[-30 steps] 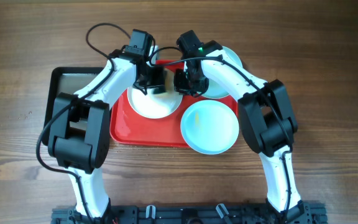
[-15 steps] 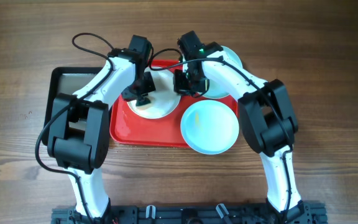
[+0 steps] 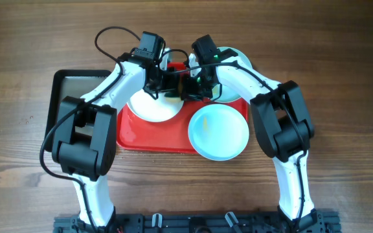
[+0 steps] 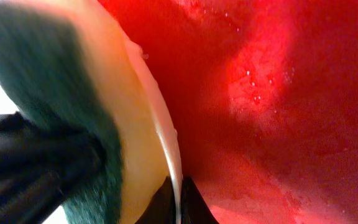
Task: Clean dirty plates on tray and stack at the side
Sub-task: 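Scrub the white plate with the sponge while the right gripper holds it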
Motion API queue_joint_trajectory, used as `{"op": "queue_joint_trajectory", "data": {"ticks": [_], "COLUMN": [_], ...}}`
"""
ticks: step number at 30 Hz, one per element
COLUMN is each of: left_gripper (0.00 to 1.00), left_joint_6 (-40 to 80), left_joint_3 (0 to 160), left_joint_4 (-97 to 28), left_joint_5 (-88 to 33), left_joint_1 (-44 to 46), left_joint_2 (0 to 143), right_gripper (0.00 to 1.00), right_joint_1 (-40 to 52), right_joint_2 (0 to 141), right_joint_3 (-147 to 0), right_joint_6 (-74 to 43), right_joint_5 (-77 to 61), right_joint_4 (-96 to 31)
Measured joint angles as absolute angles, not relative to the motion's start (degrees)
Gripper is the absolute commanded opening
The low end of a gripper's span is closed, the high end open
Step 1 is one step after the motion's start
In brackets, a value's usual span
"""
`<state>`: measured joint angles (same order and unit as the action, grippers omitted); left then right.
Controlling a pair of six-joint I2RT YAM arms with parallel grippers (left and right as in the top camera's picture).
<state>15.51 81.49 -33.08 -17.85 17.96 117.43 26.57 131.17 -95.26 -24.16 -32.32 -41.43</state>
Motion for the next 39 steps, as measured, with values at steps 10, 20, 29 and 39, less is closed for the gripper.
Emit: {"op": "queue_joint_trajectory", "data": {"ticks": [10,20,29,39], "left_gripper": [0.04,0.04,0.04,0.04], "left_joint_6": [24.0,21.5,6.0,22.3], "left_joint_3": [81.6,82.7,82.0,82.0], "left_joint_4": [-37.6,-50.5,-48.1,-42.8], "left_joint_5": [10.4,0.4,-27.6,6.1], "left_joint_1": [17.9,13.7,14.7,15.3], "left_joint_2": [117.4,117.4,117.4,117.4], "right_gripper": [0.04,0.04,0.04,0.04], "right_joint_1": [27.3,28.2,28.1,27.9], "right_joint_2": [131.2,131.2,131.2,131.2], "right_joint_3": [-95.3,-95.3,-95.3,-95.3], "right_joint_6": [-25.6,-25.9,-26.6,-27.0], "right_joint_5": [-32.1,-32.1,-32.1,-32.1], "right_joint_4": [-41.5,-42.6,-42.6,-42.4]}}
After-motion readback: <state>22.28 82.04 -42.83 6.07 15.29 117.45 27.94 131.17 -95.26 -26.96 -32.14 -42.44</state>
